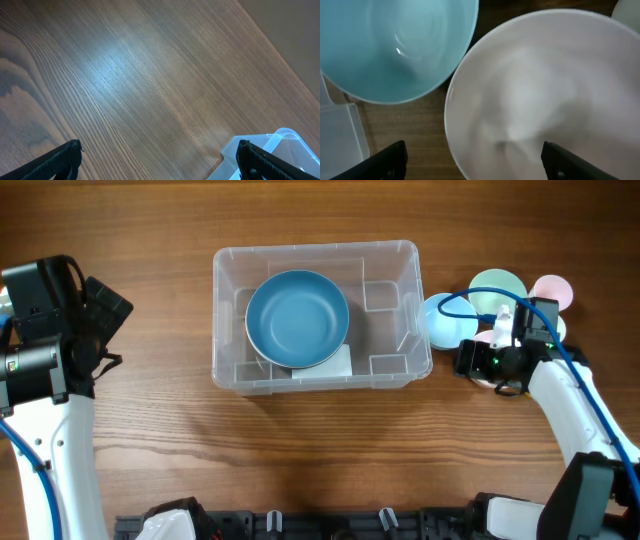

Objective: Pack container
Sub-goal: 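Move the right gripper to the white bowl and grasp its rim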

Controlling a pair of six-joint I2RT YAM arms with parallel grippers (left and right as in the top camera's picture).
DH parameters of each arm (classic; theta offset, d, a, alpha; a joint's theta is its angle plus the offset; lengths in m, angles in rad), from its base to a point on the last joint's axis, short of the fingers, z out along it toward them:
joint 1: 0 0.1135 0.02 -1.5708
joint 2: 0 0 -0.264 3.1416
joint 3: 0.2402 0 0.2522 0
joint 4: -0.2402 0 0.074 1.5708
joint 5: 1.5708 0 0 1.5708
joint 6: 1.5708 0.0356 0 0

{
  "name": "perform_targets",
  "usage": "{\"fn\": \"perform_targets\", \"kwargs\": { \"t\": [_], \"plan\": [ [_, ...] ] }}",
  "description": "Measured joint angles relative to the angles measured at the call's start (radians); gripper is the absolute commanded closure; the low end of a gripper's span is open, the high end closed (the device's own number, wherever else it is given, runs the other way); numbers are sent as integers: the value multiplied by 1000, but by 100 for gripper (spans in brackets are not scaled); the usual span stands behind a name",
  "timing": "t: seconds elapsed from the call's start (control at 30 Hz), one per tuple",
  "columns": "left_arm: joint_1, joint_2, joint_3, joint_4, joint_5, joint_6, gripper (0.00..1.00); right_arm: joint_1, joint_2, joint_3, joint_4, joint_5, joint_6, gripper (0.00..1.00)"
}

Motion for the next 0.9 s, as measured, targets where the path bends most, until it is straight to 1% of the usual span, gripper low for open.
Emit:
{"fn": "perform_targets", "kwargs": {
  "t": [0.17, 0.27, 0.5, 0.57, 0.63, 0.67, 0.7, 0.73, 0.83, 0.9],
  "plan": [
    [0, 0, 0, 0, 0, 0, 0, 0, 0, -2, 18, 3, -26, 22],
    [0, 0, 0, 0, 0, 0, 0, 0, 2, -2, 20, 3, -35, 29],
    [0, 0, 0, 0, 0, 0, 0, 0, 48, -2, 26, 3, -53, 31],
    [0, 0, 0, 0, 0, 0, 0, 0, 68, -2, 27, 3, -53, 43],
    [0, 0, 0, 0, 0, 0, 0, 0, 77, -2, 34, 4, -62, 60],
    [0, 0, 0, 0, 0, 0, 0, 0, 80, -2, 37, 4, -60, 67],
    [0, 0, 0, 0, 0, 0, 0, 0, 80, -2, 40, 5, -61, 71],
    [0, 0, 0, 0, 0, 0, 0, 0, 81, -2, 42, 4, -66, 73],
    [0, 0, 0, 0, 0, 0, 0, 0, 81, -2, 42, 6, -68, 74],
    [0, 0, 0, 0, 0, 0, 0, 0, 81, -2, 42, 6, -68, 79]
  ]
}}
